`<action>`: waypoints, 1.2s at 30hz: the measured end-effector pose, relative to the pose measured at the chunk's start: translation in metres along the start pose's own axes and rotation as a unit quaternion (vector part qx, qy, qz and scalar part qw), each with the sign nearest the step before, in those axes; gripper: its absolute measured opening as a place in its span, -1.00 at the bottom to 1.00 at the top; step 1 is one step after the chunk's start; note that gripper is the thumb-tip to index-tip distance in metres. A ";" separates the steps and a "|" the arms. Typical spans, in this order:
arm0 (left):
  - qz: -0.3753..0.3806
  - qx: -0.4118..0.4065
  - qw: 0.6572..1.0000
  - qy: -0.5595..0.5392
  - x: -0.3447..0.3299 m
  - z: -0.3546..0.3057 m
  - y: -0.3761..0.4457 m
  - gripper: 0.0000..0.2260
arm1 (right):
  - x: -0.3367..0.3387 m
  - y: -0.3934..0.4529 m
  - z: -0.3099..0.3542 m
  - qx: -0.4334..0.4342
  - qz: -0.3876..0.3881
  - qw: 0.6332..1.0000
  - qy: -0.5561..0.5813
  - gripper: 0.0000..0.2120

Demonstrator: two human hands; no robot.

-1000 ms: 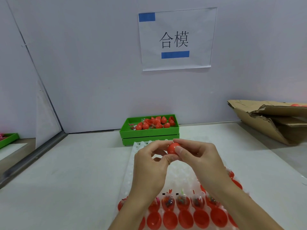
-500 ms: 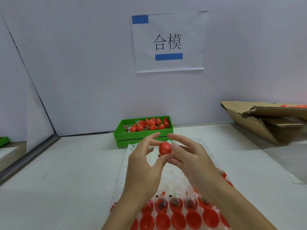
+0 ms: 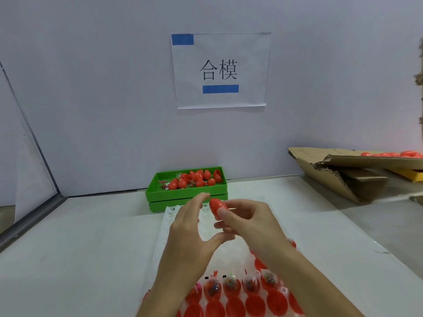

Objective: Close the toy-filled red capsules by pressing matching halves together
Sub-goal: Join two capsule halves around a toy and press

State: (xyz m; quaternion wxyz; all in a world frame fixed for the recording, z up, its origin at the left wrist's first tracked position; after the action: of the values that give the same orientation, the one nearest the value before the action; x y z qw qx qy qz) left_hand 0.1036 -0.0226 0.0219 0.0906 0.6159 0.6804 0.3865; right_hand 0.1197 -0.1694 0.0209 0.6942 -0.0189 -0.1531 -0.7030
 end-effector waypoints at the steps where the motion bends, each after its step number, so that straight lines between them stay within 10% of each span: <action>1: -0.005 0.008 1.000 0.000 0.001 0.000 0.000 -0.33 | 0.005 0.007 -0.001 -0.021 -0.009 0.999 0.050 -0.84; 13: -0.073 0.028 0.995 -0.062 0.013 0.004 0.008 -0.67 | 0.047 0.063 -0.009 -0.075 -0.009 0.963 0.258 -0.87; 22: 0.061 0.103 0.967 -0.223 0.008 0.003 0.009 -0.62 | 0.001 0.013 -0.006 -0.028 0.157 0.977 0.141 -0.62; 36: 0.057 0.091 0.962 -0.252 0.009 0.007 0.008 -0.68 | -0.001 0.007 -0.013 0.009 0.105 0.988 0.109 -0.66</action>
State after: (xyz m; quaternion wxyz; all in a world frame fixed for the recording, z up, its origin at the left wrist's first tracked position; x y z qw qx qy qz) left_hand 0.1115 -0.0125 0.0255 0.1802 0.7368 0.6316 0.1602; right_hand 0.1288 -0.1716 0.0093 0.7769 0.0484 -0.0798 -0.6227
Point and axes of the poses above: each hand's wrist, its own y-axis towards the middle knuckle, its own x-axis out of the back of the hand, z = x × y, the point moved 4 cm from there along y, towards the middle knuckle, and after that the axes turned 13 degrees about -y, right-handed, at the moved point
